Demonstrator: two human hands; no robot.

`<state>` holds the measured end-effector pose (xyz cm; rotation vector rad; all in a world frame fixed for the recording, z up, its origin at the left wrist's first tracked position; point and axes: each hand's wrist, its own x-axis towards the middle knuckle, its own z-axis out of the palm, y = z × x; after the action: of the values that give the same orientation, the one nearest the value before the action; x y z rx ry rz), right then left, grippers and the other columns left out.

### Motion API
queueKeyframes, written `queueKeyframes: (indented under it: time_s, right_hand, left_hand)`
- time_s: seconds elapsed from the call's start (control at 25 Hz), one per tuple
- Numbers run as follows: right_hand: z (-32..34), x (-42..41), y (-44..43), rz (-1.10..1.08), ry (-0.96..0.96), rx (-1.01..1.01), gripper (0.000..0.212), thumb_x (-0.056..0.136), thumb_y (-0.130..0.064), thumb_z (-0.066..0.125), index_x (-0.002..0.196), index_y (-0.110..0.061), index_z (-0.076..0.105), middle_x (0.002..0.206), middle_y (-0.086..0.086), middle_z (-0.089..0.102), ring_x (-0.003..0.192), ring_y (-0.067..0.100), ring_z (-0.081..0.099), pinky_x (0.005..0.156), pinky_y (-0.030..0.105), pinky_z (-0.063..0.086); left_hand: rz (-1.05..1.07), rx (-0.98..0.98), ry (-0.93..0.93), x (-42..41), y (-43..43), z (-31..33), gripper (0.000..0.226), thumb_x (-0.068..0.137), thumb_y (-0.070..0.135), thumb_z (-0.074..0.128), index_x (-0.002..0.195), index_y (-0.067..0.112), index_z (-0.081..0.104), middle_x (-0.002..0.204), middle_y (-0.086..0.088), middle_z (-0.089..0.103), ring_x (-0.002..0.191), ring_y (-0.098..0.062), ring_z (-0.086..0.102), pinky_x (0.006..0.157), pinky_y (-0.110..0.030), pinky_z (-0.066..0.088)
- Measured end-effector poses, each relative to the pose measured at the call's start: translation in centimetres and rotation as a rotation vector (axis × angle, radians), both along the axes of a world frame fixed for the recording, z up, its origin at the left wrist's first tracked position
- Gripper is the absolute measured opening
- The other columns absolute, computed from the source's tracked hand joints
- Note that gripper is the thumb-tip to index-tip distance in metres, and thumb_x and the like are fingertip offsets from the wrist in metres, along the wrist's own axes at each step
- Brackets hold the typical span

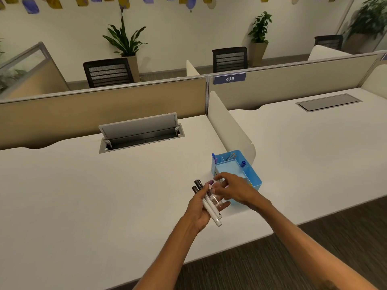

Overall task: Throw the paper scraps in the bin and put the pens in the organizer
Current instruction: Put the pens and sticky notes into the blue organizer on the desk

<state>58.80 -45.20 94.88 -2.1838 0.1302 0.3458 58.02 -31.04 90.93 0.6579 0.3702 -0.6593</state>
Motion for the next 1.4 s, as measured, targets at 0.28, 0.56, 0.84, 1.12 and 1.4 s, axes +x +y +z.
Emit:
queueKeyframes:
  time_s: [0.28,0.56,0.84,1.12,1.4]
  right_hand:
    - [-0.5,-1.7,-0.3,0.010,0.073,0.163,0.038,0.084,-0.028,0.071,0.119,-0.028,0.057,0.092,0.001,0.071,0.079,0.016,0.072,0.067,0.024,0.060]
    - [0.3,-1.8,-5.5,-0.235,0.055,0.424,0.031,0.091,-0.022,0.065,0.120,-0.018,0.055,0.108,0.013,0.066,0.090,0.025,0.072,0.077,0.033,0.061]
    - [-1.6,-0.2,-11.8,-0.545,-0.320,0.164,0.027,0.089,-0.013,0.064,0.113,-0.018,0.053,0.107,0.004,0.064,0.096,0.023,0.065,0.069,0.021,0.055]
    - [-5.6,1.8,-12.7,-0.412,-0.387,-0.264,0.024,0.097,-0.013,0.053,0.120,-0.009,0.060,0.124,0.010,0.062,0.108,0.024,0.061,0.083,0.022,0.044]
    - [-7.4,3.6,-12.9,-0.063,-0.176,-0.700,0.031,0.097,-0.028,0.053,0.125,-0.017,0.057,0.120,0.006,0.065,0.104,0.021,0.056,0.082,0.031,0.051]
  left_hand:
    - [-0.069,0.014,-0.008,-0.7,-0.2,-0.3,0.039,0.100,0.033,0.051,0.130,0.011,0.061,0.119,-0.024,0.069,0.103,-0.043,0.070,0.085,-0.063,0.054]
    - [-0.083,0.057,-0.016,0.0,-2.7,0.0,0.035,0.099,0.027,0.056,0.130,0.012,0.059,0.123,-0.014,0.070,0.113,-0.039,0.066,0.095,-0.061,0.050]
    - [-0.005,0.116,0.082,1.3,-5.7,-0.5,0.033,0.091,0.021,0.068,0.121,0.008,0.068,0.089,-0.014,0.076,0.077,-0.027,0.076,0.070,-0.045,0.063]
    - [0.017,0.143,0.135,2.8,-7.3,-1.5,0.035,0.088,0.013,0.067,0.123,0.008,0.067,0.078,-0.013,0.072,0.067,-0.023,0.070,0.061,-0.035,0.062]
    - [0.010,0.030,0.082,3.5,-7.6,-1.6,0.041,0.091,0.032,0.056,0.124,0.010,0.067,0.094,-0.013,0.076,0.077,-0.029,0.075,0.076,-0.042,0.059]
